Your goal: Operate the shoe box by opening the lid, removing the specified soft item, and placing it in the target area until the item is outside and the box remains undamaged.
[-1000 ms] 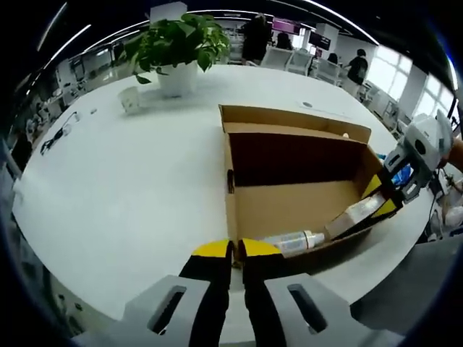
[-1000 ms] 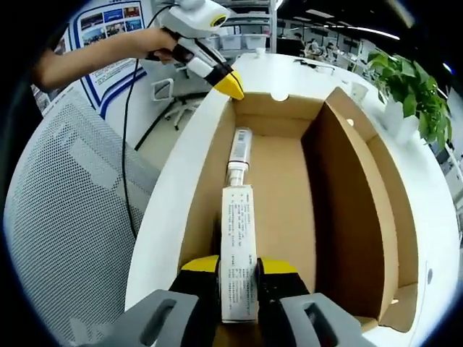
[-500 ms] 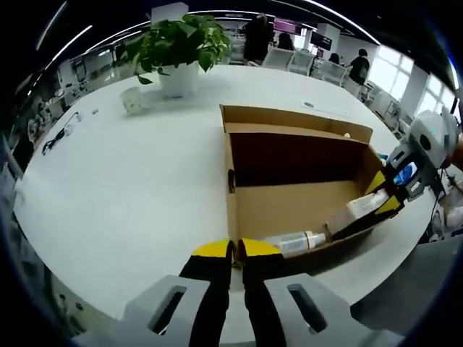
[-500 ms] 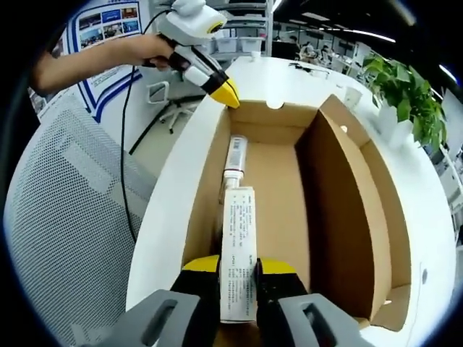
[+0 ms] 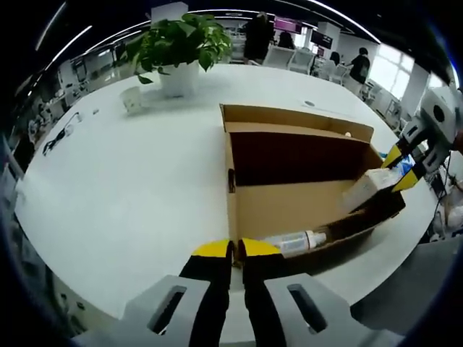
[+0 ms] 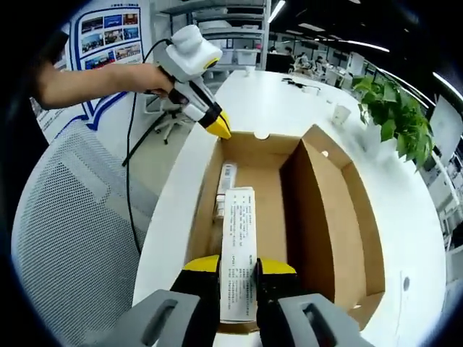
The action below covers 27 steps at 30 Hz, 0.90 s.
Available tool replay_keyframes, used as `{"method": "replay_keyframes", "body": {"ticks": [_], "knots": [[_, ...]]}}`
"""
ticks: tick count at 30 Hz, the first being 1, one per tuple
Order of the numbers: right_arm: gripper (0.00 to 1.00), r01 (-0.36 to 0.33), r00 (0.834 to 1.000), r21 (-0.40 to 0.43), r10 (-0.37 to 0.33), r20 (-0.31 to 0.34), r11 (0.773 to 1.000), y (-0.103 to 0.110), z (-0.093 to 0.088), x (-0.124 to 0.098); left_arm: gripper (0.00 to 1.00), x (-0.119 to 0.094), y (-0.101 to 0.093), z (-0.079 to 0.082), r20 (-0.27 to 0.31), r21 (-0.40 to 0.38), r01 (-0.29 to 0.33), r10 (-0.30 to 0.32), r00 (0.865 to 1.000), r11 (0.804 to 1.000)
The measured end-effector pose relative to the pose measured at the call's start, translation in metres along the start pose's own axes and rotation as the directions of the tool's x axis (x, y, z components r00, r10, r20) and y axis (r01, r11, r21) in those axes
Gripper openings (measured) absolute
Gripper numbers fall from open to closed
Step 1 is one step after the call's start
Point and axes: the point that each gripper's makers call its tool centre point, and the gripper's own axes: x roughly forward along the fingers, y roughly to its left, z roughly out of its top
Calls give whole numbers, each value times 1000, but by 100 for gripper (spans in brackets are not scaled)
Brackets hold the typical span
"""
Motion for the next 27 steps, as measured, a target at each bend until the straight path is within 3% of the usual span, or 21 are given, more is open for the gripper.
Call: {"method": "replay_keyframes", "body": {"ticks": [10,27], "knots": [[14,10,1000,-23,-10,6,1000,-1,4,-24,2,0,-1,0,-11,4,-9,9,1000,1000],[14,32,999,-42,-32,14,999,-9,-4,-66,2,-1,-2,-3,-21,0,-15,15,1000,1000]]}}
